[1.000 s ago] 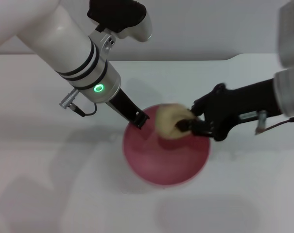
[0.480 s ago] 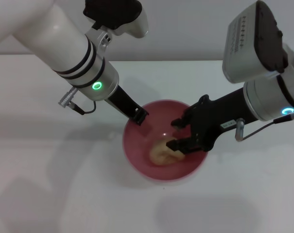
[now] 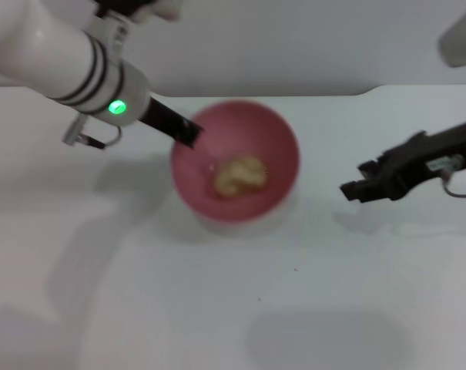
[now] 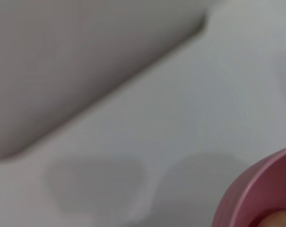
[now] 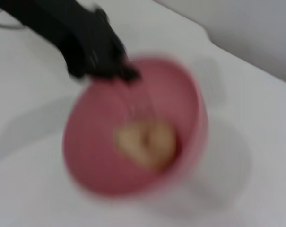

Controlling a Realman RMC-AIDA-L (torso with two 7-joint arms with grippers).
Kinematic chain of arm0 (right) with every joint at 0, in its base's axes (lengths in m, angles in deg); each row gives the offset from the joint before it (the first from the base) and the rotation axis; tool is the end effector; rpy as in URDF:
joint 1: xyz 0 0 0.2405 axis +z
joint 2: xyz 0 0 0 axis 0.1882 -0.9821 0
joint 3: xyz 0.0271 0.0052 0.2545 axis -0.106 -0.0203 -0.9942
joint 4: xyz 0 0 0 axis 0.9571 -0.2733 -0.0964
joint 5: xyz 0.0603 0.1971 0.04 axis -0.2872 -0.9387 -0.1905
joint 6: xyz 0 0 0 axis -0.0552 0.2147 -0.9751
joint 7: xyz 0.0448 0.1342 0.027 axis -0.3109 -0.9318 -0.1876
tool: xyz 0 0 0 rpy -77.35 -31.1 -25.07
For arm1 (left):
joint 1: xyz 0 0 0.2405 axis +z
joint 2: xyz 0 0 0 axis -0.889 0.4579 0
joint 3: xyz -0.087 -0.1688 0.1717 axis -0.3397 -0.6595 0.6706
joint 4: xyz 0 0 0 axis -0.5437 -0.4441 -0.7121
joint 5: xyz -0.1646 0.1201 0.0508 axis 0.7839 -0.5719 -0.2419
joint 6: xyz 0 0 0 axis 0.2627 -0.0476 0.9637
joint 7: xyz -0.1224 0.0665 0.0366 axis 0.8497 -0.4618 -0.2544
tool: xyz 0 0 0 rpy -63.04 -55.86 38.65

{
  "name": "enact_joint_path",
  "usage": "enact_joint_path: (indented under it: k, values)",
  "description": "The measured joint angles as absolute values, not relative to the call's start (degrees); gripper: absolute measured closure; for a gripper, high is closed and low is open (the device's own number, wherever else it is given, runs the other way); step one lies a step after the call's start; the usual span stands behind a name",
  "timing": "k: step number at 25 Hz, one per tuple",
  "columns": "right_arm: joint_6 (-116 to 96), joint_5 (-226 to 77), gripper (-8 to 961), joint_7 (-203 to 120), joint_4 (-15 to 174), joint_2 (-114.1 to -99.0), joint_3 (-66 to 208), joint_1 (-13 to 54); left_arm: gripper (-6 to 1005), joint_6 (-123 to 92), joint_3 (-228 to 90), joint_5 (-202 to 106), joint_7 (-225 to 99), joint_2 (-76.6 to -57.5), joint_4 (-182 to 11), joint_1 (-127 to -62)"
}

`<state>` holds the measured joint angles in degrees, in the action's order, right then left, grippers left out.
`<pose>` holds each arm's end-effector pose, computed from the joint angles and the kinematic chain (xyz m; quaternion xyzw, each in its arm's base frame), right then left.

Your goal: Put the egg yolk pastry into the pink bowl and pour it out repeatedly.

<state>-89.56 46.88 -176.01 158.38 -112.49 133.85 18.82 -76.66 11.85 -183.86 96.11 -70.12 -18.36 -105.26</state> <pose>0.1744 0.3534 0.0298 -0.9371 0.3013 -0.0397 0.1717 -0.1383 0.4073 -0.0236 -0.8993 -0.3356 0.0886 0.2661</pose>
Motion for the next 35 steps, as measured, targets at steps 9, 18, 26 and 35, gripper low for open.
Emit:
enact_joint_path:
  k: [9, 18, 26, 35]
  values:
    - [-93.1, 49.3, 482, -176.4, 154.8, -112.3, 123.8, 14.5, 1000, -54.3, 16.0, -184.9, 89.8, -70.2, -4.6, -90.3]
    - [-92.5, 51.3, 470, -176.2, 153.8, -112.27, 115.5, 12.1, 1000, -16.1, 38.7, -196.0, 74.4, -70.33, 0.8, -73.3]
    - [-92.7, 51.2, 459, -176.3, 153.6, -112.48, 115.6, 12.2, 999, 23.3, 54.1, -199.4, 45.1, -71.14, -17.3, -71.4]
    - [-92.9, 51.2, 446, -176.6, 153.6, -112.63, 115.5, 11.9, 1000, 37.2, 65.6, -190.3, 19.1, -71.2, -29.1, -77.9]
